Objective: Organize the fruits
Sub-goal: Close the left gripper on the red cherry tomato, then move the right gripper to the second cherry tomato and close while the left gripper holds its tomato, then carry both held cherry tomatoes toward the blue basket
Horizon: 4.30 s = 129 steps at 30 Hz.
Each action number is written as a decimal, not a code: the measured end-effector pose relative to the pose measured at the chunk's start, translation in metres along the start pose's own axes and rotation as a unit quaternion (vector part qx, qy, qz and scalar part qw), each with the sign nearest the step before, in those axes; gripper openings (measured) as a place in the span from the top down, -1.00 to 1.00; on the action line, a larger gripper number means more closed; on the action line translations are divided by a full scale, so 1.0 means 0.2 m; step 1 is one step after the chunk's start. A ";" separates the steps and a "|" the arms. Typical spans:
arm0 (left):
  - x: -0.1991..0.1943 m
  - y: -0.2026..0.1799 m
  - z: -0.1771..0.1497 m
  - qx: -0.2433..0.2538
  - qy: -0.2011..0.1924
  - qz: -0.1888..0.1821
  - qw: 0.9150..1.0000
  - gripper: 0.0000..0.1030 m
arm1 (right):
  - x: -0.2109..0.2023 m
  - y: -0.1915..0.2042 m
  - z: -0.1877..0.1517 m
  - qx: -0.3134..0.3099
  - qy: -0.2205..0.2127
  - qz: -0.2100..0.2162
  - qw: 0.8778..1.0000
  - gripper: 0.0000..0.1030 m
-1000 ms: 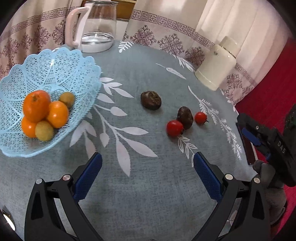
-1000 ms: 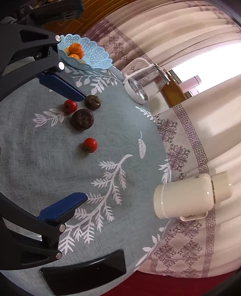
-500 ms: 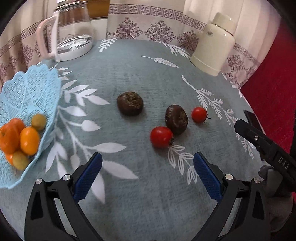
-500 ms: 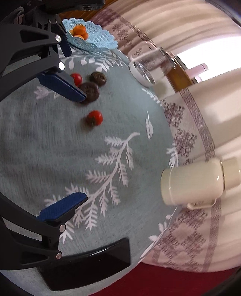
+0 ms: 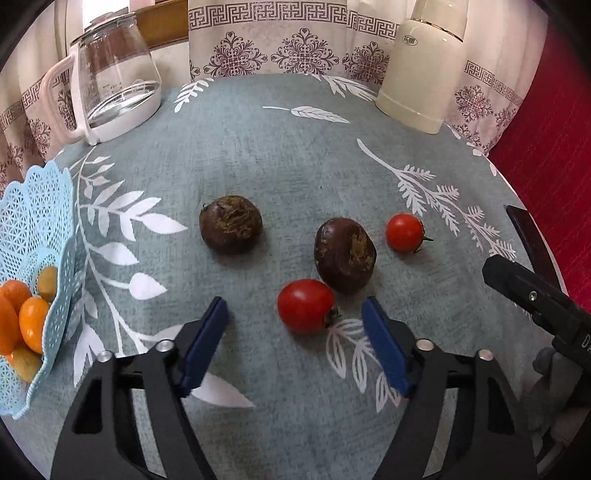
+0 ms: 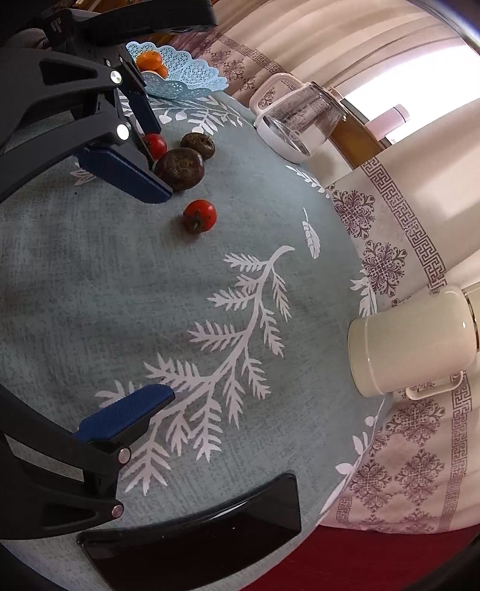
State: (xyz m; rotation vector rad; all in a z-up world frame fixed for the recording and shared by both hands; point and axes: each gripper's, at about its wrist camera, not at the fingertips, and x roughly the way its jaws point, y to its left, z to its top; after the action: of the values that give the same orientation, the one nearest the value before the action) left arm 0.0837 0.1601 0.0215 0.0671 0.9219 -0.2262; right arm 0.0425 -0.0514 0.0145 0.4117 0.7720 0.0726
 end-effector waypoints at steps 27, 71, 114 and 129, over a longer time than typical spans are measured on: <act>-0.17 -0.02 -0.06 0.002 -0.027 0.001 1.000 0.41 | 0.02 0.03 -0.02 -0.018 0.008 -0.001 1.000 -0.90; -0.51 0.38 -0.13 -0.083 -0.103 0.043 0.990 0.41 | 0.13 0.26 0.09 -0.067 0.037 0.017 0.997 -0.31; -0.30 0.40 -0.26 -0.087 -0.049 0.022 0.995 0.41 | 0.05 0.34 0.08 -0.098 0.011 0.028 0.995 0.44; -0.36 0.41 -0.26 -0.088 -0.070 0.010 0.994 0.49 | -0.01 0.29 0.05 -0.080 0.013 0.036 0.996 0.41</act>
State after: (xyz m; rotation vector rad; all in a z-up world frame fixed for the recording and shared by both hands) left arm 0.0196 0.2597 0.0448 -0.1019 0.7975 -0.1294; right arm 0.0533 -0.0013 0.0455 0.2863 0.7706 0.2056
